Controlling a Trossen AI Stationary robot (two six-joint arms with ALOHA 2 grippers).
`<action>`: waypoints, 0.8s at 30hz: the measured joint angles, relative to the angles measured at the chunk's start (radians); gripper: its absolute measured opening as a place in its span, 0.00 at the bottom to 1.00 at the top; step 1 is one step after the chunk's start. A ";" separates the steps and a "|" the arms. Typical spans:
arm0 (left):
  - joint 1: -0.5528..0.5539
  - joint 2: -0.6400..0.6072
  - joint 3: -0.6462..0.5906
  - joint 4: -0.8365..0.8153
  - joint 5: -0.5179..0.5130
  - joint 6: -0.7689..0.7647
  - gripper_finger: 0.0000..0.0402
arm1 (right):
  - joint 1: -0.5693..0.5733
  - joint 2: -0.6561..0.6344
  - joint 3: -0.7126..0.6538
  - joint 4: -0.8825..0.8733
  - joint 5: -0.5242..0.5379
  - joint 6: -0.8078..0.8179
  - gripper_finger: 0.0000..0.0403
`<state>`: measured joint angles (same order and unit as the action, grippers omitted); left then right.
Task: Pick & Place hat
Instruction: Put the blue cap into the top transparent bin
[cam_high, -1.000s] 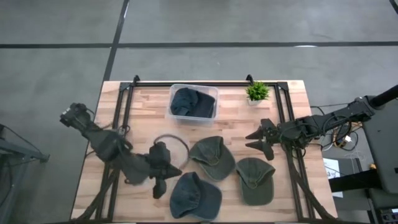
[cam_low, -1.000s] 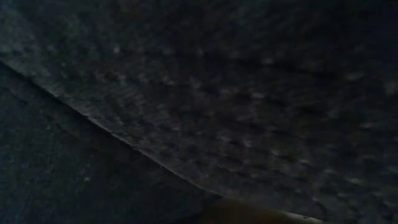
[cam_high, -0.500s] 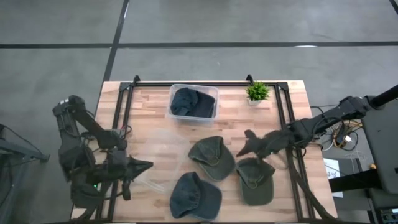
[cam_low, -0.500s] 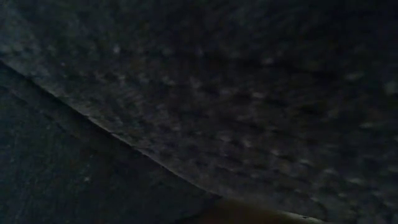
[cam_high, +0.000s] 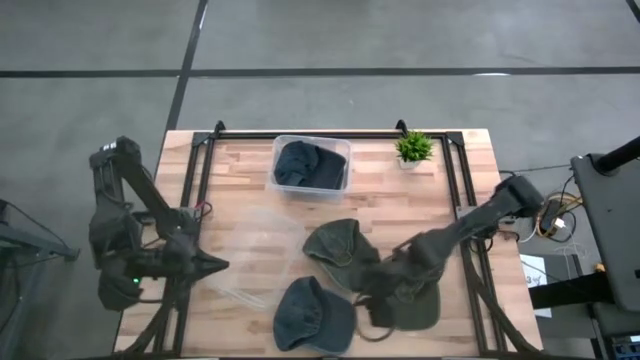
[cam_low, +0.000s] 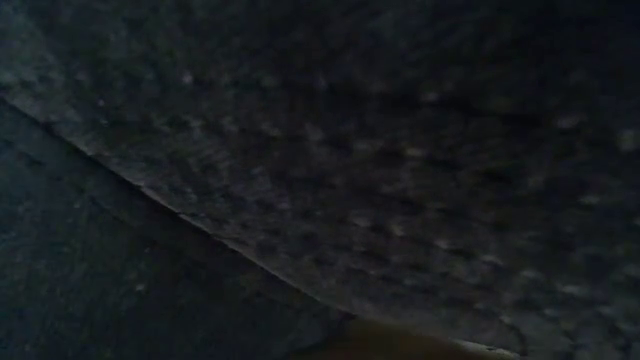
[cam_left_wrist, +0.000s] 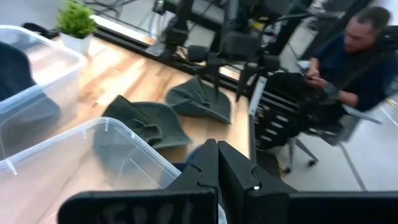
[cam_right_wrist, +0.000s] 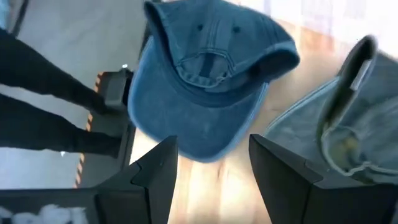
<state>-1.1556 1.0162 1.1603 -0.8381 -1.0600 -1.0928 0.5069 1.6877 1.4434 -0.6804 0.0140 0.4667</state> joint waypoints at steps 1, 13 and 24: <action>-0.014 -0.009 -0.005 -0.001 0.001 0.003 0.01 | 0.000 0.032 0.026 -0.015 -0.001 0.028 0.48; -0.131 -0.024 -0.021 -0.001 0.001 0.038 0.01 | 0.000 0.282 0.149 -0.049 -0.106 0.286 0.48; -0.151 -0.024 -0.021 -0.001 0.001 0.057 0.01 | 0.013 0.324 0.126 -0.056 -0.143 0.405 0.48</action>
<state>-1.3064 0.9924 1.1389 -0.8391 -1.0588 -1.0362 0.5197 2.0118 1.5691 -0.7362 -0.1291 0.8721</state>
